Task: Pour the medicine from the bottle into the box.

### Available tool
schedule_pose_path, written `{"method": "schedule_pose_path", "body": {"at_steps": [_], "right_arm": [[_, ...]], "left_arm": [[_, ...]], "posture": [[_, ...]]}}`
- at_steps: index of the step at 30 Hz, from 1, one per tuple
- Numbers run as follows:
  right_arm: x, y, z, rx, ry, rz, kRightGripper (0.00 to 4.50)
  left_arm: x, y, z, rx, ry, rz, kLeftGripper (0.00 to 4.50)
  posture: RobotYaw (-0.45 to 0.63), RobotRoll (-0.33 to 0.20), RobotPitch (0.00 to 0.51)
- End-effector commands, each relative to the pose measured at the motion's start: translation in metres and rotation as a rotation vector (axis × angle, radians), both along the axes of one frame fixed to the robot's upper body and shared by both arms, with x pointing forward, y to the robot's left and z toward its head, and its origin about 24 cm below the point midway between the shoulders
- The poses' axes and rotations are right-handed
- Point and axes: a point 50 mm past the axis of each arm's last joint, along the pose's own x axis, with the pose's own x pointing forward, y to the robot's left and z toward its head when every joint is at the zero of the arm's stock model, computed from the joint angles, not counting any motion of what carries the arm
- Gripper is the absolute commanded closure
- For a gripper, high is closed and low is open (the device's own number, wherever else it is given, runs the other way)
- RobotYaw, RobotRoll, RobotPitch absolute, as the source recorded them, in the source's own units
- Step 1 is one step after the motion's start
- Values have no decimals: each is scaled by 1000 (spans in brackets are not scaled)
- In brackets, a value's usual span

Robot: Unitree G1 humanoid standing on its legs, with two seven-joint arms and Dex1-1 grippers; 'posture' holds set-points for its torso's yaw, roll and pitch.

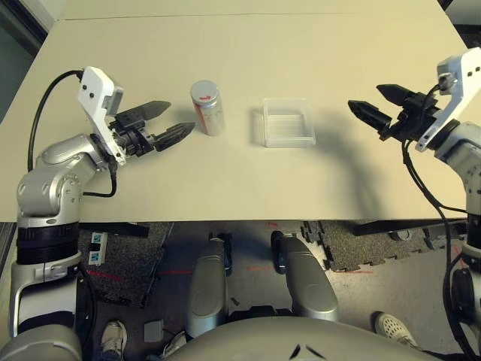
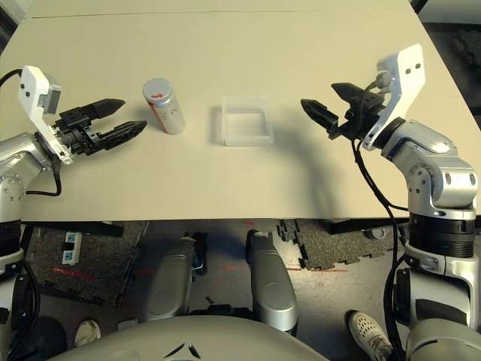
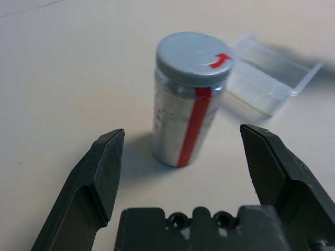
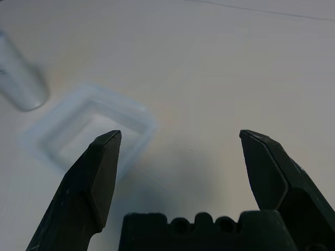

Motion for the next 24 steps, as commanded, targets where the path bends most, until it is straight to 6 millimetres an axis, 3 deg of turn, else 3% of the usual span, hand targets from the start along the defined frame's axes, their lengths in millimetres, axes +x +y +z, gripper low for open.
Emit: {"method": "schedule_pose_path", "body": {"at_steps": [1,13,23,24], "right_arm": [[-5,20,1,7,24,95,0],[-15,55,15,-19,-3,225,0],[-19,64,16,-20,-10,241,0],[-19,64,16,-19,-11,240,0]], "left_arm": [[10,-5,-11,26,11,-26,66],[41,-30,-28,-1,1,-86,66],[53,-37,-41,4,12,-94,66],[53,-37,-42,9,8,-92,227]], "posture": [[-24,0,251],[-123,0,249],[-151,0,244],[-152,0,243]]}}
